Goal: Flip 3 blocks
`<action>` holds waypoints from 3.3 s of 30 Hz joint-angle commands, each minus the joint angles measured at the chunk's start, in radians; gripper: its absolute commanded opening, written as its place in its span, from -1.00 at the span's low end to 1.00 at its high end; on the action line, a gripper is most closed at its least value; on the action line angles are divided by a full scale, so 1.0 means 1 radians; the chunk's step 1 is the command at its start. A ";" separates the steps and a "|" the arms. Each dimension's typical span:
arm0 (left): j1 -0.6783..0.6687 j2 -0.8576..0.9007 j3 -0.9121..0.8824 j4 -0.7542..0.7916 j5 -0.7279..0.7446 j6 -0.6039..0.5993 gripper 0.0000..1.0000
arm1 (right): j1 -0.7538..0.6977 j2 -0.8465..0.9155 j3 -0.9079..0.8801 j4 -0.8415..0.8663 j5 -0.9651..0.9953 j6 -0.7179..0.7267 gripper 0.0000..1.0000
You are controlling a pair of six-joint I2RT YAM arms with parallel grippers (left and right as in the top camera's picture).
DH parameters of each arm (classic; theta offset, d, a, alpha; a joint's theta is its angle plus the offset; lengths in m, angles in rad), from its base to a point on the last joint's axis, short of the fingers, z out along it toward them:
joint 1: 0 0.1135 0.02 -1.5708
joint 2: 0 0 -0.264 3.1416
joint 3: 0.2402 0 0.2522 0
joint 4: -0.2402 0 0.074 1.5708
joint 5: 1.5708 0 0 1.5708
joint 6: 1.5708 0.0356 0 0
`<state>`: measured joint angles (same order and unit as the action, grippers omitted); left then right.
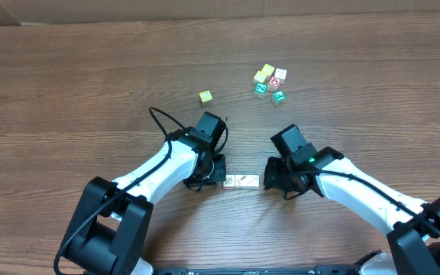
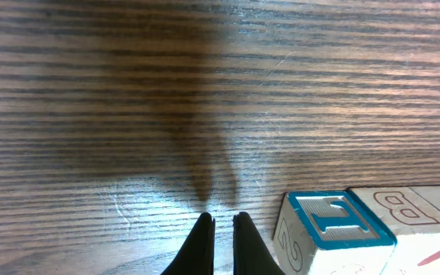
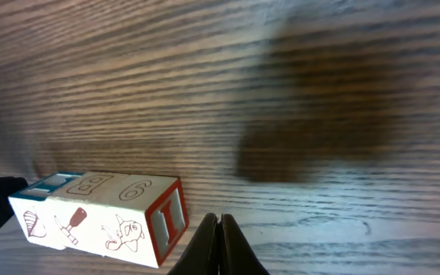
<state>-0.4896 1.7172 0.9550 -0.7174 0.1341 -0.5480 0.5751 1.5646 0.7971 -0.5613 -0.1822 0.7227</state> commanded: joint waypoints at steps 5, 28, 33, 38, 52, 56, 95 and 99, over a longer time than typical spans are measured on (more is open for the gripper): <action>-0.003 0.011 -0.006 -0.001 -0.003 -0.017 -0.92 | 0.025 0.001 -0.045 0.085 0.010 0.054 -0.92; -0.003 0.011 -0.006 -0.004 0.084 -0.017 -0.92 | 0.026 0.001 -0.045 0.108 -0.081 0.112 -0.92; -0.003 0.011 -0.006 -0.005 0.094 -0.017 -0.91 | 0.026 0.001 -0.045 0.104 -0.082 0.116 -0.92; -0.003 0.011 -0.006 -0.005 0.101 -0.016 -0.92 | 0.026 0.001 -0.045 0.081 -0.089 0.116 -0.92; -0.003 0.011 -0.006 0.019 0.099 -0.017 -0.92 | 0.043 0.001 -0.045 0.087 -0.089 0.120 -0.92; -0.003 0.011 -0.006 0.034 0.096 -0.017 -0.91 | 0.064 0.001 -0.045 0.093 -0.089 0.120 -0.92; -0.003 0.011 -0.006 0.200 0.041 -0.017 -0.92 | 0.179 0.001 -0.045 0.097 -0.177 0.298 -0.92; -0.003 0.011 -0.006 0.209 0.035 -0.017 -0.91 | 0.204 0.001 -0.045 0.098 -0.178 0.304 -0.92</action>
<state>-0.4896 1.7172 0.9550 -0.5152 0.1608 -0.5510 0.7620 1.5646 0.7570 -0.4702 -0.3553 1.0008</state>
